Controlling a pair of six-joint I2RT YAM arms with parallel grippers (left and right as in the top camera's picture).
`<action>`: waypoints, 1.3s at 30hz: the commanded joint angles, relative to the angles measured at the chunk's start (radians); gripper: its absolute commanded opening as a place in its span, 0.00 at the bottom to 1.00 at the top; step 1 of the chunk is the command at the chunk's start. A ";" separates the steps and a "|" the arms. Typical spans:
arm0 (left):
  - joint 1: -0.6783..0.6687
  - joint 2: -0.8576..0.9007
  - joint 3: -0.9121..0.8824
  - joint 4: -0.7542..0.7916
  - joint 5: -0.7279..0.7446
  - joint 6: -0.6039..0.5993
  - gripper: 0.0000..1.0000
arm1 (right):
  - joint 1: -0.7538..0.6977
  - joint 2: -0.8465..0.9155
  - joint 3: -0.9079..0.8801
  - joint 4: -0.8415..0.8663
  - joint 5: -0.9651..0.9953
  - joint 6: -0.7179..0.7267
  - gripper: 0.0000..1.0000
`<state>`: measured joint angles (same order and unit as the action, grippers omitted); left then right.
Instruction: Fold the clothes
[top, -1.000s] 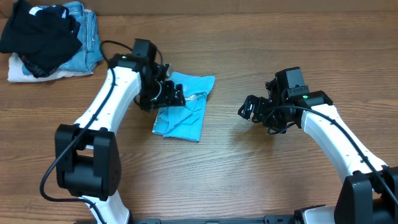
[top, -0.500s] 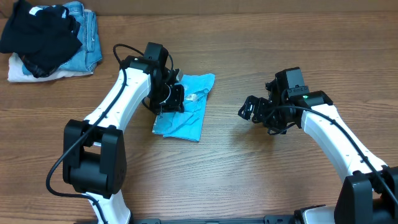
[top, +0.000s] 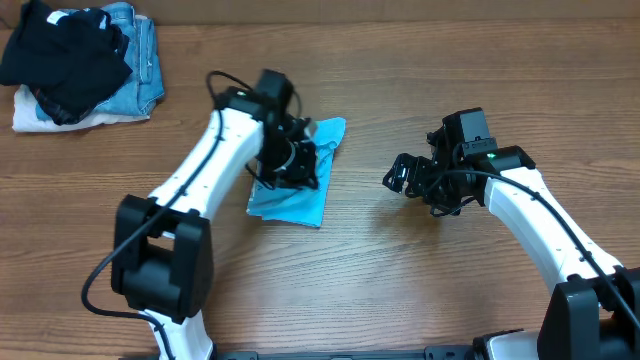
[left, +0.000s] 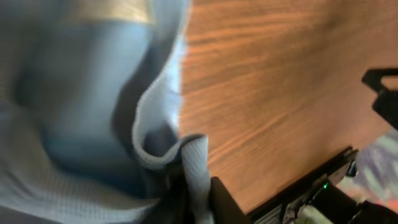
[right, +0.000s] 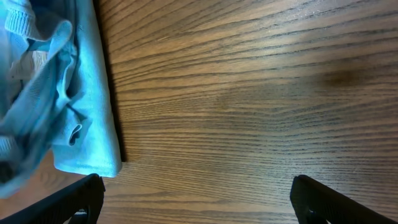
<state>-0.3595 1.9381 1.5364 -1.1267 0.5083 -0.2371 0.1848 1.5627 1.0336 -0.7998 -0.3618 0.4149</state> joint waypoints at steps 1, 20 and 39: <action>-0.060 0.012 0.022 0.007 -0.020 -0.058 0.22 | 0.006 0.002 0.000 0.006 0.002 0.005 1.00; -0.003 0.014 0.144 0.001 -0.151 -0.078 0.58 | 0.006 0.002 0.000 -0.005 0.002 0.005 1.00; 0.037 0.158 0.141 0.069 -0.386 -0.076 0.62 | 0.006 0.002 0.000 0.009 0.002 0.005 1.00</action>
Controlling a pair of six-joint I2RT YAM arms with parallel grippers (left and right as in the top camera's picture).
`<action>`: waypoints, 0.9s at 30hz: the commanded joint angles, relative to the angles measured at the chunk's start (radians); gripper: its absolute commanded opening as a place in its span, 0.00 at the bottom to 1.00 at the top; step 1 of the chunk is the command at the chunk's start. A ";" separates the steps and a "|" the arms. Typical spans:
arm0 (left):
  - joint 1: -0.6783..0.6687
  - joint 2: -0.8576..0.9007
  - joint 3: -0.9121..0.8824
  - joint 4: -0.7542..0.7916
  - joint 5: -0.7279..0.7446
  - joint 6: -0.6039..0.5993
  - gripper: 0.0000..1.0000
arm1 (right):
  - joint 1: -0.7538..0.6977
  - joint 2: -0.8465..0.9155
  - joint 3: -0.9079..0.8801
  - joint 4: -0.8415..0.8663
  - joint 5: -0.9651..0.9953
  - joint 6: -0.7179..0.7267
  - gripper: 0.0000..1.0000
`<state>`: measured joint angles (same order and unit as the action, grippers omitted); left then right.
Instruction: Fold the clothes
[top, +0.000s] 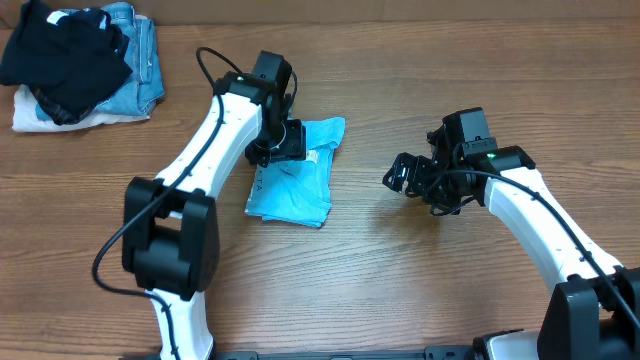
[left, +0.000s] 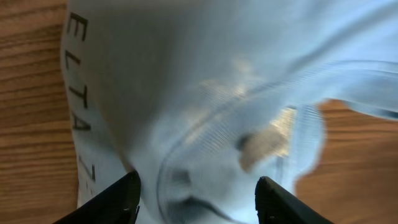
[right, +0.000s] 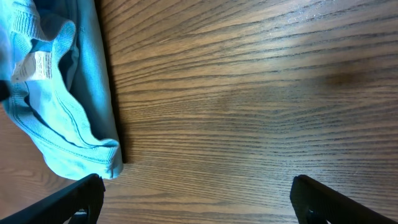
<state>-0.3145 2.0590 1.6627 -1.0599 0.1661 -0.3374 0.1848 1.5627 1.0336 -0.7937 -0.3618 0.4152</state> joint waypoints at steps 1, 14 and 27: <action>-0.010 0.047 0.015 0.005 -0.052 0.024 0.62 | 0.006 0.002 0.000 0.003 0.002 0.004 1.00; -0.078 0.061 0.017 0.066 -0.061 0.039 0.56 | 0.006 0.002 0.000 0.003 0.002 0.004 1.00; -0.111 0.056 0.074 0.043 0.019 0.034 0.44 | 0.006 0.002 0.000 0.003 0.002 0.004 1.00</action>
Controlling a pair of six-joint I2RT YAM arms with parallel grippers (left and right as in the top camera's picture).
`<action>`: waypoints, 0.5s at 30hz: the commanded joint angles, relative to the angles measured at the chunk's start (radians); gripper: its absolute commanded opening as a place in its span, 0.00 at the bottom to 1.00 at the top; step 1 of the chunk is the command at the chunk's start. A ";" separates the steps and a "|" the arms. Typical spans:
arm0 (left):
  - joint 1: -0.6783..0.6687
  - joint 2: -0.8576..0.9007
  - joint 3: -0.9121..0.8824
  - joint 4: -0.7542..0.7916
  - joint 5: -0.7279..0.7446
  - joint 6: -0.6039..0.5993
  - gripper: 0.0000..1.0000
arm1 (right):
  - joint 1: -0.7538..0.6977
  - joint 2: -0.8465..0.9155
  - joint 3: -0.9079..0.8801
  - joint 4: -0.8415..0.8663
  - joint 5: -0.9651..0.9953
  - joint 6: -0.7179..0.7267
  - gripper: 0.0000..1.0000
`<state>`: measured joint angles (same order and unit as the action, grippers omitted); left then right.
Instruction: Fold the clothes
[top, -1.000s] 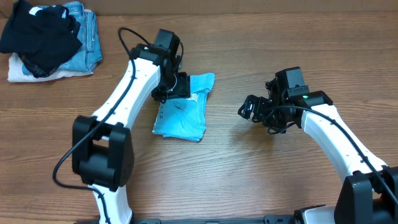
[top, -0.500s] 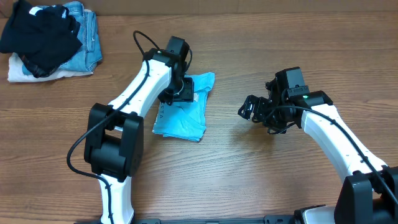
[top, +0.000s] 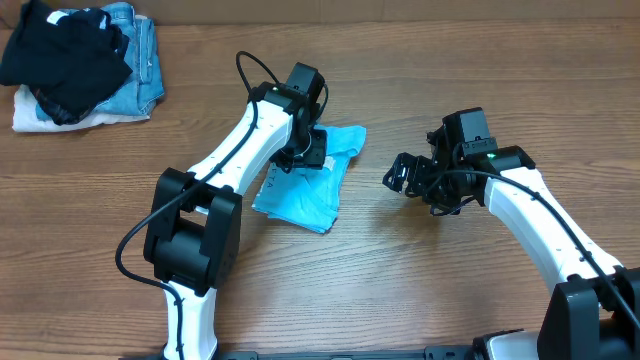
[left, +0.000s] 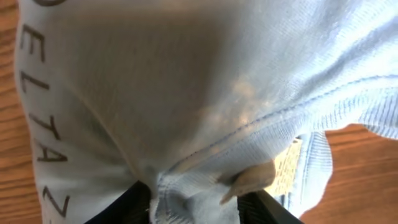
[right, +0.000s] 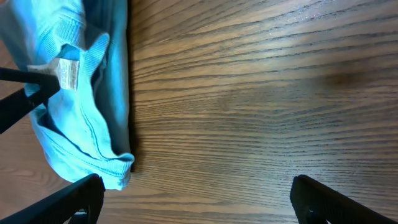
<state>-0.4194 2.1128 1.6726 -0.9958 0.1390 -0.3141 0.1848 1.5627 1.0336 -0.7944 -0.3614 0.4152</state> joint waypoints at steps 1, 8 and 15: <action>-0.006 0.001 0.081 -0.035 0.046 0.011 0.44 | 0.006 0.002 0.000 0.004 0.002 0.004 1.00; -0.016 -0.002 0.166 -0.096 0.218 0.055 0.64 | 0.006 0.002 0.000 0.027 0.002 0.004 1.00; -0.026 -0.002 0.164 -0.115 0.312 0.095 0.72 | 0.006 0.002 0.000 0.111 0.002 0.039 1.00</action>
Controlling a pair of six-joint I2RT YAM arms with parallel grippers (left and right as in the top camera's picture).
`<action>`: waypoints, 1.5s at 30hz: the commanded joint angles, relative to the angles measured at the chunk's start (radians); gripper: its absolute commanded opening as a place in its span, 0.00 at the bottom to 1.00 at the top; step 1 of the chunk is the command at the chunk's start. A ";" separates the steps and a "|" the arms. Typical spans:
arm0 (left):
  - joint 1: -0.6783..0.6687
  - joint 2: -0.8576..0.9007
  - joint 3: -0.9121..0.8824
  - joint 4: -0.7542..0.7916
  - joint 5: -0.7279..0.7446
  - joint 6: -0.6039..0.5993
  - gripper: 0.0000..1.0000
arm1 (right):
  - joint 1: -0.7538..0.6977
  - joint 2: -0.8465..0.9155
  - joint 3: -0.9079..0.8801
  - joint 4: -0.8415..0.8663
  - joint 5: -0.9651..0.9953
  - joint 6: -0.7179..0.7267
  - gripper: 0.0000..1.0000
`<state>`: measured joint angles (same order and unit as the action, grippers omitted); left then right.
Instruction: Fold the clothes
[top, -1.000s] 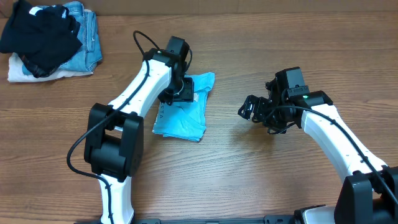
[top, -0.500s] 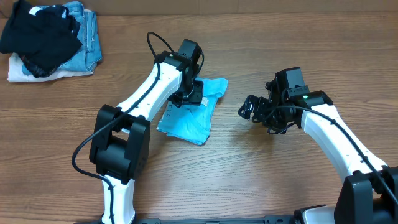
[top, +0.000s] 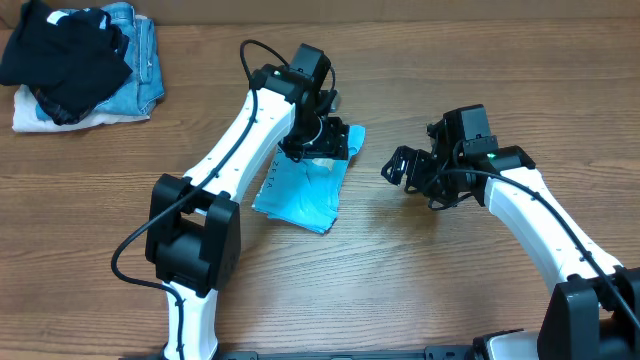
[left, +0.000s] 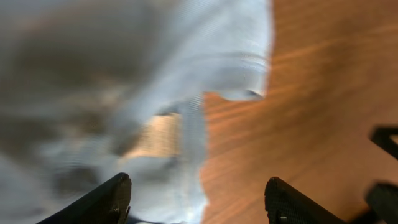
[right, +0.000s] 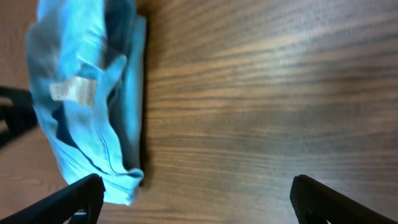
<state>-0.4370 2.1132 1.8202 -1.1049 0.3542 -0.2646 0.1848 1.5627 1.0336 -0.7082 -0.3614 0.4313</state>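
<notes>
A light blue shirt (top: 298, 188) lies folded into a narrow strip on the wooden table (top: 420, 280). In the right wrist view the shirt (right: 87, 106) shows its collar and white label. My left gripper (top: 327, 137) hovers over the shirt's far right corner. In the left wrist view, which is blurred, the left gripper (left: 198, 205) is open, with the shirt's edge (left: 155, 137) under the left finger and bare wood under the right one. My right gripper (top: 404, 172) is open just right of the shirt; the right wrist view shows the right gripper (right: 198, 199) holding nothing.
A pile of black, denim and white clothes (top: 80, 60) sits at the table's far left corner. Bare wood lies between the shirt and the right arm and along the near side of the table.
My left gripper's jaws stood closer around the shirt's collar fabric; now they are wide open, and the wrist has turned toward the shirt's right edge. My right gripper has shifted slightly left.
First my left gripper was low on the shirt's middle with cloth bunched in it. Later it was at the shirt's far end, and the shirt lay flatter. The shirt then sat a little further right. Now the left gripper is open over its far right corner. The right gripper stayed open.
</notes>
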 joint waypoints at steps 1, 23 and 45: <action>-0.007 -0.002 0.016 -0.008 0.087 0.043 0.72 | 0.006 0.002 0.000 0.049 0.002 0.034 1.00; 0.260 -0.002 0.060 -0.274 -0.286 -0.204 1.00 | 0.016 0.230 0.002 0.503 -0.168 0.236 0.83; 0.259 -0.001 -0.053 -0.195 -0.279 -0.216 1.00 | 0.152 0.267 0.007 0.643 -0.055 0.280 0.61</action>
<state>-0.1734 2.1132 1.8103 -1.3235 0.0696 -0.4656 0.3401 1.8393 1.0309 -0.0750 -0.4671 0.7067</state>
